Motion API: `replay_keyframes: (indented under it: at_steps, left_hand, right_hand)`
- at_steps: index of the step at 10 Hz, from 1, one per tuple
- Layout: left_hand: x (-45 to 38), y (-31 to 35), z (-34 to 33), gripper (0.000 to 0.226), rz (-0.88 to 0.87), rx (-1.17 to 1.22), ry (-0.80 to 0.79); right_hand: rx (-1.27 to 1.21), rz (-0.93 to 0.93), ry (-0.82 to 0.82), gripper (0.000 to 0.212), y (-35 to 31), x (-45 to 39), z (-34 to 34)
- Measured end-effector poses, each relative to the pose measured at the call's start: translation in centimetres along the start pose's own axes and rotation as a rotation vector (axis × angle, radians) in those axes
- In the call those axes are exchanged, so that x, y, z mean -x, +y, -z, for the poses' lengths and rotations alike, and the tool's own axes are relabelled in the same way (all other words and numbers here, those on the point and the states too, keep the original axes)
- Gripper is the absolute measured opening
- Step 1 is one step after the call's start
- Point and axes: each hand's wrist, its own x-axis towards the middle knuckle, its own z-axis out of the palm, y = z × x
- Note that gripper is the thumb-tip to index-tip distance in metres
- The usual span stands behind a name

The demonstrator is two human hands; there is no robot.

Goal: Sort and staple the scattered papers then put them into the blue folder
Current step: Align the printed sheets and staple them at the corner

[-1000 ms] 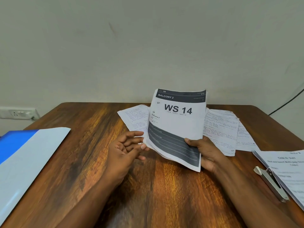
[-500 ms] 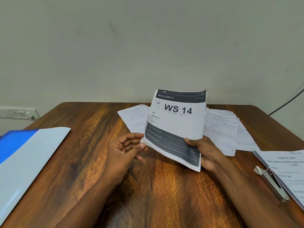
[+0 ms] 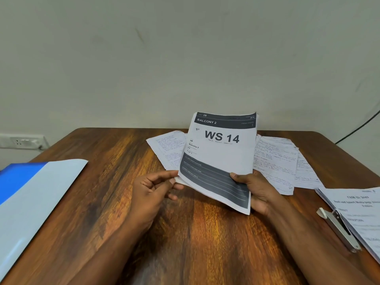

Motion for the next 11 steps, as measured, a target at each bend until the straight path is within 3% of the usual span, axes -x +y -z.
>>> replay_keyframes:
  at_steps: [5,11]
  left_hand:
    - [0.3,0.4,-0.2,0.022,-0.004,0.029,-0.021]
    - [0.2,0.6,-0.2,0.017,0.120,0.012,0.042]
  right_hand:
    - [0.004,0.001,0.000,0.040,-0.1,0.3,-0.1]
    - [0.015,0.004,0.004,0.042,0.0,0.1,0.2]
